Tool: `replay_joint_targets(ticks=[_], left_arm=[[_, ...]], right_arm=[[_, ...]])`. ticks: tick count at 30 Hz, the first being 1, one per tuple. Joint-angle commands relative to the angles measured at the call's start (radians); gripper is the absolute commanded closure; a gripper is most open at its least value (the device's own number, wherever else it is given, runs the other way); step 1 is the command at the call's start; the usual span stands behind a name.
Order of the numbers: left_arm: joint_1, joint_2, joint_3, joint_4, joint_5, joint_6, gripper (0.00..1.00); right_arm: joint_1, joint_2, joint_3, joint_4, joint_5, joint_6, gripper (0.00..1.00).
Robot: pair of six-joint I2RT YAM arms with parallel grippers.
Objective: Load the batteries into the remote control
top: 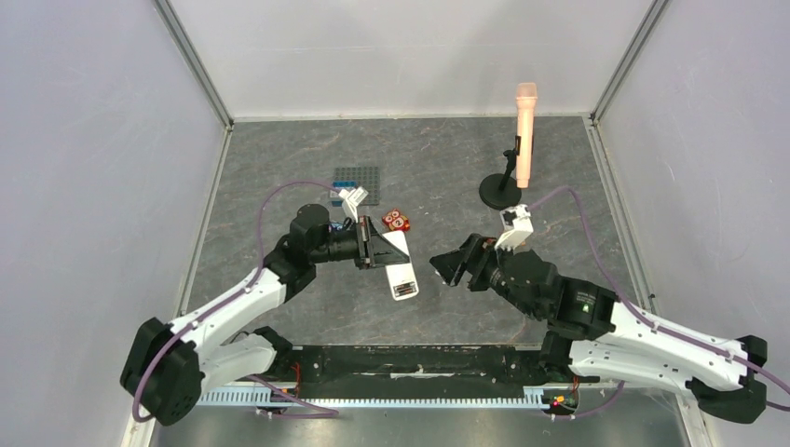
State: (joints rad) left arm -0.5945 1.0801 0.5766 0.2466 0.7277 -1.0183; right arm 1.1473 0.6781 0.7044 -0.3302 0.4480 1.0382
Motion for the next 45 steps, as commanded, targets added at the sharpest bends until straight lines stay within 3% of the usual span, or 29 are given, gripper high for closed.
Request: replay_joint_targets(ticks=[1,7,11,19,29,36,42,45], left_arm=[[0.008,-0.109,-0.009,-0.171,-0.068,0.135,0.98],[0.009,-0.263,-0.062,-0.334,-0.218,0.109,0.98],[0.010,-0.341,-0.103,-0.358,-0.262,0.064,0.98],[0.017,-0.320,-0.112,-0.369,-0.284,0.056,0.98],[0.048,-0.291,-0.153,-0.301,-0.284,-0.003,0.98],[0.055,-0.270,-0.148,-0.309,-0.289,-0.019,0.98],[0.054,-0.294,-0.149,-0.341,-0.301,-0.027,0.98],[0.054,-0.311,-0.161,-0.344,-0.303,-0.034,0.98]], right_arm=[[-0.034,0.110,0.114,-0.197,0.035,-0.155,0.19],[-0.194,0.290,0.097,-0.232,-0.173,-0.390,0.18],[-0.270,0.415,0.081,-0.216,-0.311,-0.702,0.17],[-0.416,0.770,0.200,-0.219,-0.552,-1.123,0.18],[-0.464,1.009,0.325,-0.230,-0.505,-1.170,0.19],[-0.525,1.089,0.355,-0.238,-0.574,-1.186,0.23],[-0.523,1.101,0.340,-0.228,-0.601,-1.185,0.35],[-0.523,1.090,0.326,-0.224,-0.610,-1.170,0.48]])
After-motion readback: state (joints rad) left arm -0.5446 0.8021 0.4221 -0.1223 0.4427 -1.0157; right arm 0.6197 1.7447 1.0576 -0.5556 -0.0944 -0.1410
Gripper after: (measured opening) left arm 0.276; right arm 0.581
